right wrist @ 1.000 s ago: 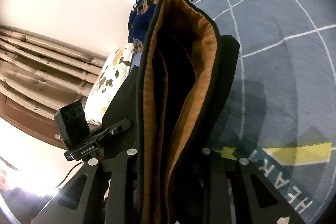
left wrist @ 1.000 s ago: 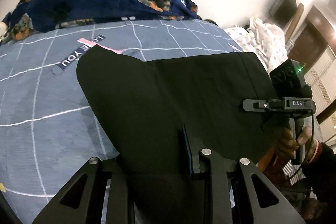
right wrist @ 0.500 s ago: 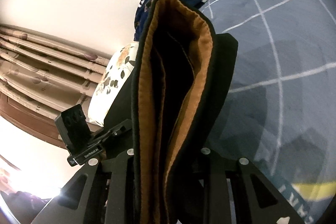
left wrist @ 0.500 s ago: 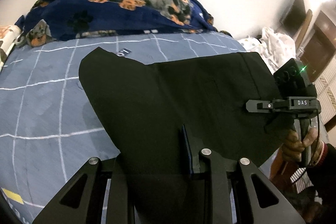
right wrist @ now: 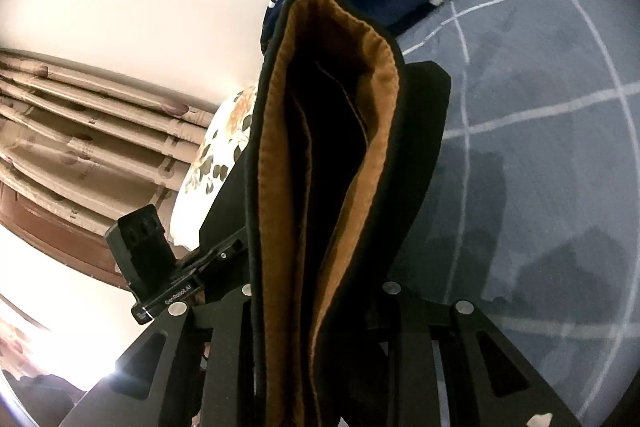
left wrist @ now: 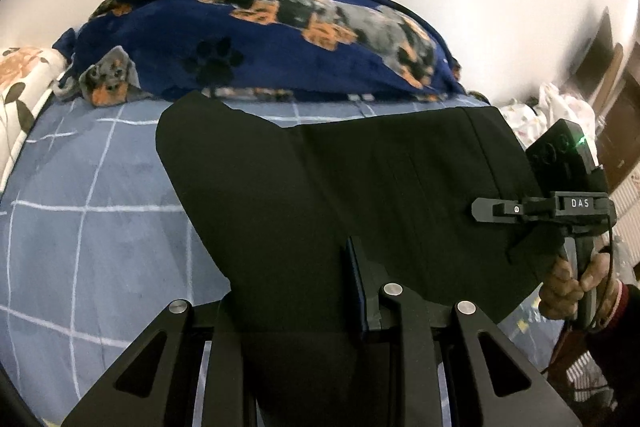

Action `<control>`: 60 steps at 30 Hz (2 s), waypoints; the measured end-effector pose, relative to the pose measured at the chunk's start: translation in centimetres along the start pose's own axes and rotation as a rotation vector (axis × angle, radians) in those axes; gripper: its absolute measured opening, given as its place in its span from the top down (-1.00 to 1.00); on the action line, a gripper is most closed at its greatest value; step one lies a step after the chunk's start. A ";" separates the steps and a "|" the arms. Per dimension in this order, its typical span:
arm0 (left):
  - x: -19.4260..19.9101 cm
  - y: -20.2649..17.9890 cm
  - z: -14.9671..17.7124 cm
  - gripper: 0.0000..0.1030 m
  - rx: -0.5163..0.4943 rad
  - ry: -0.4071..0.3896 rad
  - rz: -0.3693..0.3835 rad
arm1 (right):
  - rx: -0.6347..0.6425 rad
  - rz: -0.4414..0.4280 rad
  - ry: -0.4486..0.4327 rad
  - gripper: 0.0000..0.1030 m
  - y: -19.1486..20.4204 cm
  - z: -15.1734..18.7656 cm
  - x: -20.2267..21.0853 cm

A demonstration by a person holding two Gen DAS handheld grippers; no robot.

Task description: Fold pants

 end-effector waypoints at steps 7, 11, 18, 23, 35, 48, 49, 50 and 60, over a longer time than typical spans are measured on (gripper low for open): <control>-2.4 3.8 -4.1 0.52 0.024 -0.034 -0.034 | 0.019 -0.014 0.009 0.55 -0.2 -4.6 -3.2; -3.8 6.2 -6.4 0.52 0.044 -0.053 -0.059 | 0.035 -0.019 0.013 0.55 -0.3 -7.1 -5.1; -6.7 9.6 -8.1 0.52 0.095 -0.048 -0.081 | 0.045 -0.006 0.025 0.56 -1.8 -10.7 -8.6; -8.6 11.3 -7.0 0.52 0.129 -0.024 -0.092 | 0.015 0.019 0.034 0.56 -3.8 -11.2 -9.7; -10.2 13.8 -4.8 -0.32 0.172 -0.021 -0.166 | 0.016 0.082 0.002 0.51 -6.4 -10.7 -9.1; -7.5 16.1 -4.1 -0.68 0.179 -0.103 -0.407 | 0.142 0.308 -0.112 0.04 -5.0 -11.0 -8.4; -6.9 16.0 -4.1 -0.68 0.168 -0.112 -0.427 | 0.167 0.352 -0.133 0.02 -4.5 -10.7 -7.9; -6.5 15.9 -4.1 -0.68 0.160 -0.118 -0.442 | 0.182 0.376 -0.147 -0.04 -4.0 -10.5 -7.7; 0.0 12.5 -4.6 -0.79 0.167 -0.287 -0.486 | 0.338 0.550 -0.265 -0.32 1.2 -6.7 -5.0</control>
Point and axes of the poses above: each gripper's, at about its wrist camera, not at the fingertips, and x roughly against the way its jaws point, y to its left, z to its underside, the point moved 9 cm from there along -x, roughly the way its jaws point, and after that the axes turned 7 degrees about -z, right-handed, at the moved point
